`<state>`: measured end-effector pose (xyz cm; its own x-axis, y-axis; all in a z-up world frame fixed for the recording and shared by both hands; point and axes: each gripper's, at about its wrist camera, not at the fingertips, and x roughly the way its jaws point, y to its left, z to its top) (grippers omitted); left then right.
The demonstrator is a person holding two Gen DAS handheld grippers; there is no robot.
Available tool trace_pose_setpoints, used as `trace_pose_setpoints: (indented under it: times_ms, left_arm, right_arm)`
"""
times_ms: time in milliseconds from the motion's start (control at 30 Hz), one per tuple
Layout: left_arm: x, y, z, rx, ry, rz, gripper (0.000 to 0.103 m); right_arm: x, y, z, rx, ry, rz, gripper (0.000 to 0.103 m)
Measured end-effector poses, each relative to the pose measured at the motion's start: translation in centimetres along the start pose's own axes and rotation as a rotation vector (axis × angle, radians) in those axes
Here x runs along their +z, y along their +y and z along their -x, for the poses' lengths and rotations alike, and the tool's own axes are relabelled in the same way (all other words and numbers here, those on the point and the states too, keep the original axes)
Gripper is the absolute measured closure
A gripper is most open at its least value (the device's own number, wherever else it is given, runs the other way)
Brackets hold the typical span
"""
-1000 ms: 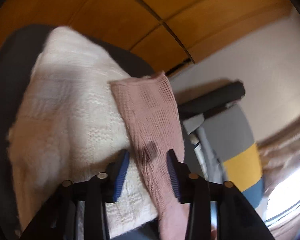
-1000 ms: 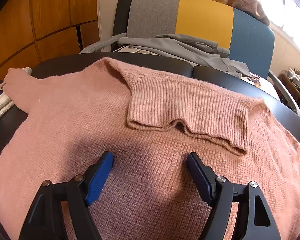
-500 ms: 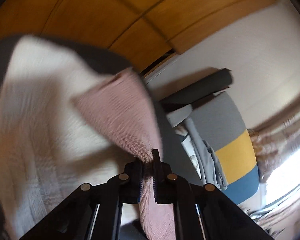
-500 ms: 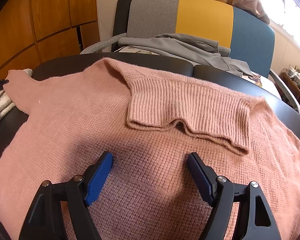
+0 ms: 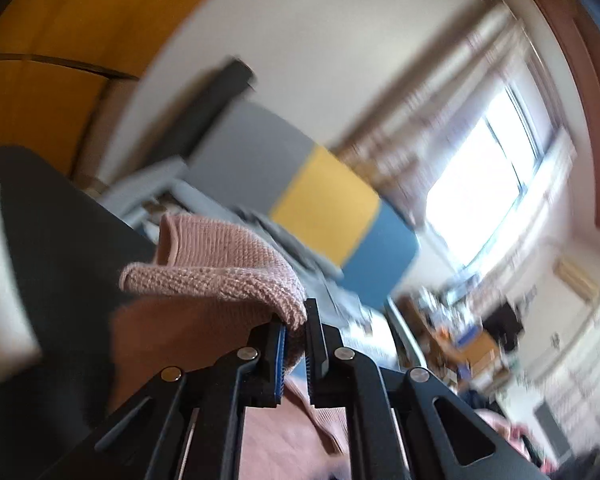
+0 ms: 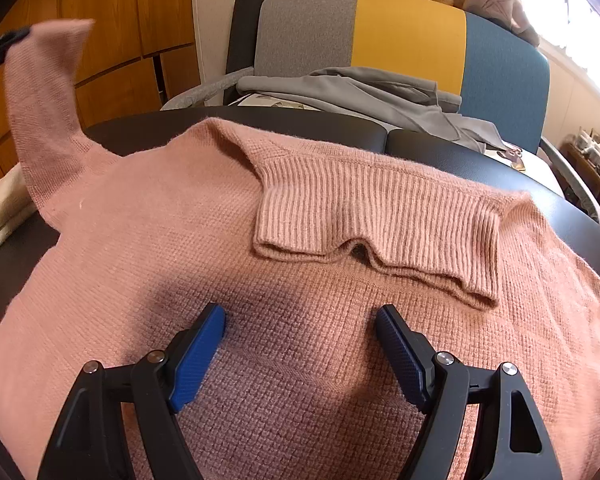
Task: Fold clothes
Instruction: 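Lay the sleeve across the sweater body with the left gripper while the right gripper pinches the body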
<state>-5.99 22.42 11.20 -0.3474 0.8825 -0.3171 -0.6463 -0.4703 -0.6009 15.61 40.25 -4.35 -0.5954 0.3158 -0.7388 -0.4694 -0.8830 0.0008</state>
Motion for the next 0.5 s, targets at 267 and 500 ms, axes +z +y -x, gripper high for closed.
trace_pose_setpoints:
  times_ms: [267, 500]
  left_arm:
    - [-11.0, -7.2, -4.4, -0.086, 0.198, -0.085, 0.096]
    - [-16.6, -8.2, -8.0, 0.067, 0.411, -0.176, 0.082]
  right_arm:
    - [0.2, -0.1, 0.1, 0.023, -0.006, -0.029, 0.024]
    - [0.3, -1.4, 0.7, 0.056, 0.007, -0.094, 0.025]
